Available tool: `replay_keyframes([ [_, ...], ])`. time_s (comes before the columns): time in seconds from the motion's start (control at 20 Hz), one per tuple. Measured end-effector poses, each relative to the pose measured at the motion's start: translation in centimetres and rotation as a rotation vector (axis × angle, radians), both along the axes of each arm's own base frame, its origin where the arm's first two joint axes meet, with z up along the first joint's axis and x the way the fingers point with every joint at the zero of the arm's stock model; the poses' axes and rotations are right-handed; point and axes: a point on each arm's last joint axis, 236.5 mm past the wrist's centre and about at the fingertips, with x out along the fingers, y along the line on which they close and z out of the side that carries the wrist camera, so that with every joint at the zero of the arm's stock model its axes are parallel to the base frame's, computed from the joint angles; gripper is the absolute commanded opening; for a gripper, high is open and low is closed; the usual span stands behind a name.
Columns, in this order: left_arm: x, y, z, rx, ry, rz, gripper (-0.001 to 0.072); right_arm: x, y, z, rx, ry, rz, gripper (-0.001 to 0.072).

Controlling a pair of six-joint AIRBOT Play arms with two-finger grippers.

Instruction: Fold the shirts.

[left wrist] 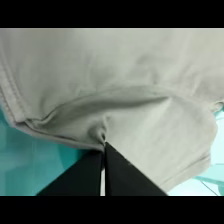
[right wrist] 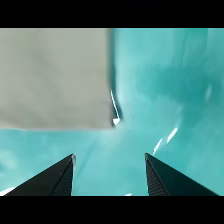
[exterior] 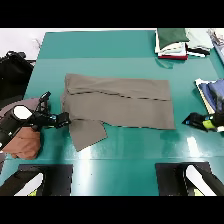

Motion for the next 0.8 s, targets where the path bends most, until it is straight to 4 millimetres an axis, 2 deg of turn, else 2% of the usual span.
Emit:
replay_keyframes([
  [0.05,0.0,0.0,0.1,0.001,-0.003,-0.007,0.0022,-0.6,0.2,-1.4,0.049,0.034,-0.034,0.0494],
  [0.1,0.0,-0.1,0.2,0.001,-0.005,-0.013,0.0021,-0.8,0.5,-2.5,0.092,0.051,-0.064,0.0451],
  [0.15,0.1,-0.1,0.3,0.002,-0.007,-0.016,0.0021,-0.8,1.0,-3.5,0.140,0.061,-0.091,0.0445],
  [0.25,0.1,-0.1,0.4,0.003,-0.009,-0.021,0.0021,0.0,2.0,-4.7,0.216,0.063,-0.129,0.0445],
  [0.3,0.1,-0.1,0.4,0.003,-0.010,-0.023,0.0021,0.5,2.7,-4.9,0.251,0.059,-0.138,0.0420],
  [0.4,0.1,-0.1,0.4,0.003,-0.009,-0.025,0.0021,1.8,3.7,-5.5,0.283,0.051,-0.134,0.0181],
  [0.45,0.1,-0.1,0.4,0.003,-0.010,-0.025,0.0019,2.4,4.0,-5.8,0.282,0.046,-0.120,0.0096],
  [0.5,-0.1,-0.2,0.4,0.002,-0.005,-0.028,0.0019,3.0,4.4,-5.9,0.277,0.040,-0.102,0.0044],
  [0.55,-0.4,-0.3,0.4,-0.002,0.011,-0.032,0.0019,3.5,4.7,-5.9,0.270,0.033,-0.077,0.0017],
  [0.65,-1.2,-0.3,0.6,0.001,0.027,-0.045,0.0018,4.5,5.3,-5.5,0.250,0.009,-0.016,0.0017],
  [0.8,-3.0,0.6,2.2,0.049,0.015,-0.072,0.0019,4.5,5.7,-3.3,0.205,-0.029,0.086,0.0017],
])
